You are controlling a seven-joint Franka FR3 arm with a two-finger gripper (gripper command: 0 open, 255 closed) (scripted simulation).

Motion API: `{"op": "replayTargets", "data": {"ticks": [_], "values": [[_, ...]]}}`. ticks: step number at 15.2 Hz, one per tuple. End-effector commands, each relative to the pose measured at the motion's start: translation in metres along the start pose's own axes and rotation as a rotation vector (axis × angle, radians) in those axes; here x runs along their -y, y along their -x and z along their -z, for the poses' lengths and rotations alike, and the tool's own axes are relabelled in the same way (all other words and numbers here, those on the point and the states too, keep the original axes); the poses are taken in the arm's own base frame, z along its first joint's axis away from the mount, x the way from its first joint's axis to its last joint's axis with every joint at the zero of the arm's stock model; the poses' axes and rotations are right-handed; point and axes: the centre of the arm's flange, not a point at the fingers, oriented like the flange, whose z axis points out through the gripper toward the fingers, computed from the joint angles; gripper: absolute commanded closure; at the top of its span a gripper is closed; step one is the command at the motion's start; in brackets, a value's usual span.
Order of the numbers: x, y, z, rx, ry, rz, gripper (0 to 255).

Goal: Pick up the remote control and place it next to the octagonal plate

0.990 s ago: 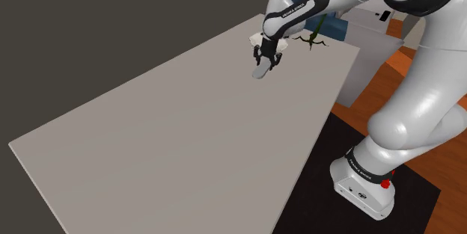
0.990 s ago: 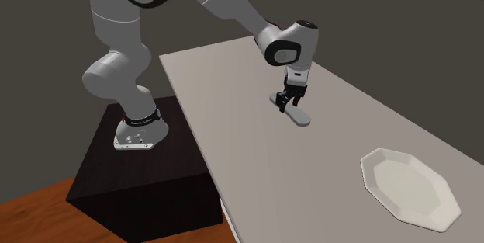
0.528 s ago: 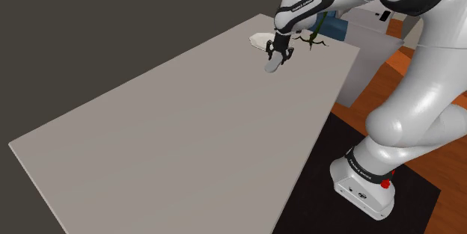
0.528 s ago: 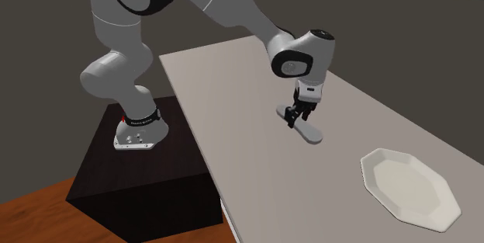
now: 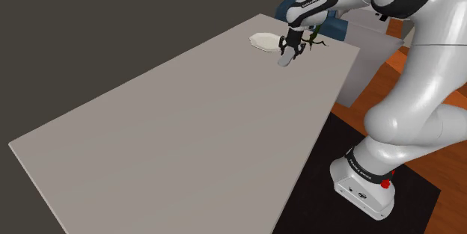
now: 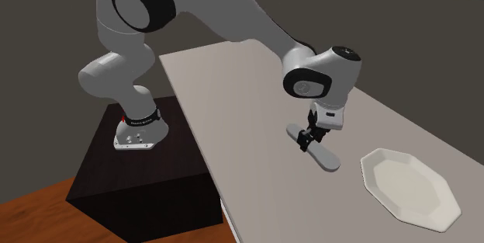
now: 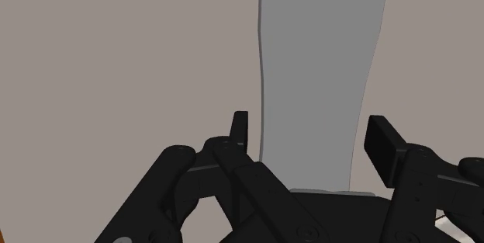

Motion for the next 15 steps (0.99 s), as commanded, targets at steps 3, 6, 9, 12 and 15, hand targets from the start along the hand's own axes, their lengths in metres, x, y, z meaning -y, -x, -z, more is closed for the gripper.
{"op": "replayTargets", "data": {"ticks": [3, 6, 9, 12, 15], "values": [[-0.019, -0.051, 0.001, 0.000, 0.000, 0.002, 255], [-0.030, -0.083, 0.000, 0.000, 0.000, 0.002, 255], [-0.030, -0.083, -0.015, 0.000, 0.000, 0.002, 255], [-0.030, -0.083, -0.031, 0.000, 0.000, 0.002, 255], [-0.030, -0.082, -0.047, 0.000, 0.000, 0.002, 255]]}}
